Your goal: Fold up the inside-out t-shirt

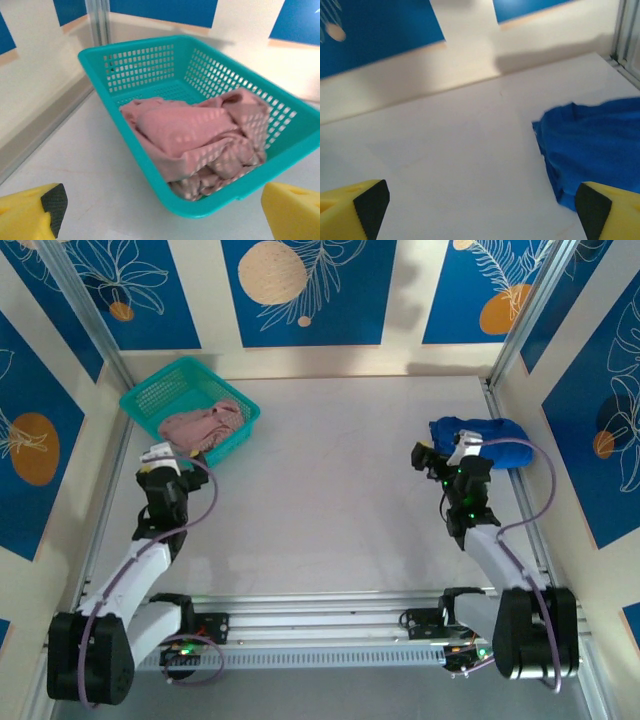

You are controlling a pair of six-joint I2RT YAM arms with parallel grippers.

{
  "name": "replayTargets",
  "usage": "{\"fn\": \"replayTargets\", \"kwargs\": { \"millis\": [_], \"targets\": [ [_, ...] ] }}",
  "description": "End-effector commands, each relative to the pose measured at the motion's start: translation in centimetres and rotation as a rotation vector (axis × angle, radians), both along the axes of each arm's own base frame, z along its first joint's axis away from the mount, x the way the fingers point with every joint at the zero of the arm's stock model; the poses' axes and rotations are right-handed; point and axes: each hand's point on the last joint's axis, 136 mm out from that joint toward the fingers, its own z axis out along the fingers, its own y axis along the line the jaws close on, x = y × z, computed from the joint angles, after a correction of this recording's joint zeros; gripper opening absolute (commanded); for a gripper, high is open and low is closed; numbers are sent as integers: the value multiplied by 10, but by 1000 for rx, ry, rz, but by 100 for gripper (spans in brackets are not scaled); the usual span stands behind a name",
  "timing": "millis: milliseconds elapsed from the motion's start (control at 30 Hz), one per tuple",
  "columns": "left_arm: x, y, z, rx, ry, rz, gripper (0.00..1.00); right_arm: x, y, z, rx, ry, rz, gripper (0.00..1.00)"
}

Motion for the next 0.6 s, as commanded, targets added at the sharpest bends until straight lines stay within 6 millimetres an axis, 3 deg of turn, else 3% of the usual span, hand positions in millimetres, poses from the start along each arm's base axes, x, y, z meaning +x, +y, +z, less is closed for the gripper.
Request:
{"fn": "replayTargets", "kwargs": {
  "millis": [0, 100, 200, 333, 467, 567],
  "targets": [
    [7, -1, -28, -129, 179, 25, 100, -3, 58, 4, 35, 130, 179, 95],
    [28, 17, -40, -226, 226, 71, 98, 0, 100, 7, -105, 205, 273, 96],
    [54, 28, -50, -289, 309, 51, 95, -2, 125, 8, -134, 208, 350, 96],
    [85, 18, -52, -248, 450, -64, 97, -3, 136, -1, -92, 226, 391, 97],
    [96, 11, -36, -27, 525, -91, 97, -1, 142, -13, -79, 262, 407, 97],
    [107, -2, -40, 30, 593, -149, 97, 1, 144, -19, -70, 280, 410, 97]
  ]
}}
